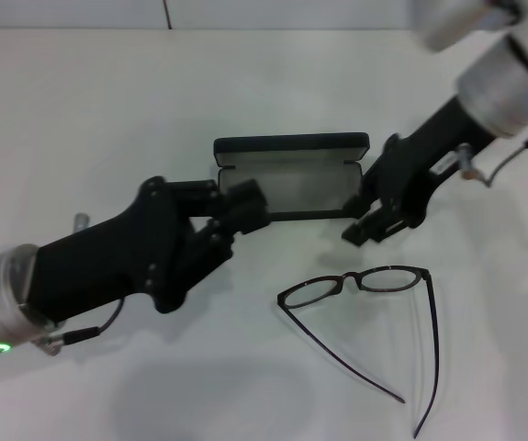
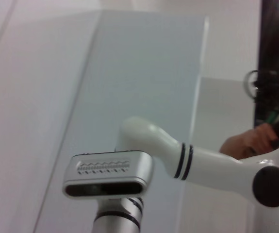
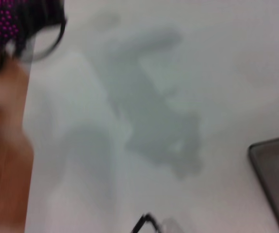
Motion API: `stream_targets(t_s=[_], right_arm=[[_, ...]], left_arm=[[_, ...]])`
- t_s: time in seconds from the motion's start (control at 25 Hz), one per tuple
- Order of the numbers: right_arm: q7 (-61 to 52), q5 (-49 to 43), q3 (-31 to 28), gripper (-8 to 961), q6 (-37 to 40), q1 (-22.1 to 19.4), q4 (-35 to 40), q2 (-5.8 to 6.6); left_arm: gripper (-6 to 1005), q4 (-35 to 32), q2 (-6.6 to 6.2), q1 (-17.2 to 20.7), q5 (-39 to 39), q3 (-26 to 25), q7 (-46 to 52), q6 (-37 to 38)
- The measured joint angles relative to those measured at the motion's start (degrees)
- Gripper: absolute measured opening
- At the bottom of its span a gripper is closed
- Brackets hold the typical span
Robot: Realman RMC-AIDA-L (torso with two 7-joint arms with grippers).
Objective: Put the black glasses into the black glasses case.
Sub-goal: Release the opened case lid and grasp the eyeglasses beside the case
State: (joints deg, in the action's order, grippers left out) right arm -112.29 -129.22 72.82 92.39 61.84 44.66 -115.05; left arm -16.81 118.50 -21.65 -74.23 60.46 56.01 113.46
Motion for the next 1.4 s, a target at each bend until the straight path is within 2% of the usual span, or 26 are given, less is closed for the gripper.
stream_targets(t_s=[0.08,0.24,0.32,0.72,1.4], right_arm=[[0.2,-2.9,1.8,210,0.0,3.6,-3.0,-0.94],[-0.3,-1.3,8.3,345,-0.6,6.1,-4.4,-1.16],[-0.9,0.2,11.4,409,-1.0,7.0,-4.6,-1.2],[-1.5,4.9,21.8,396,-6.6,9.6,-8.2,-1.23],[-1.3,9.5,28.6,373,-12.8,9.3,-11.4,-1.22]], left_arm=[[86,0.0,-0.18,0.7,-0.1,-0.7,1.3,-0.4],[183,-0.1,-0.22,2.5,-0.4,-1.2,1.9,-1.2],[189,-0.2,-0.22,3.5,-0.3,-1.2,1.5,-1.2],[195,0.0,-0.19,5.7,-0.4,-0.9,-0.2,-1.6],[189,0.0,0.33,5.7,-1.1,-1.0,0.1,-4.6]])
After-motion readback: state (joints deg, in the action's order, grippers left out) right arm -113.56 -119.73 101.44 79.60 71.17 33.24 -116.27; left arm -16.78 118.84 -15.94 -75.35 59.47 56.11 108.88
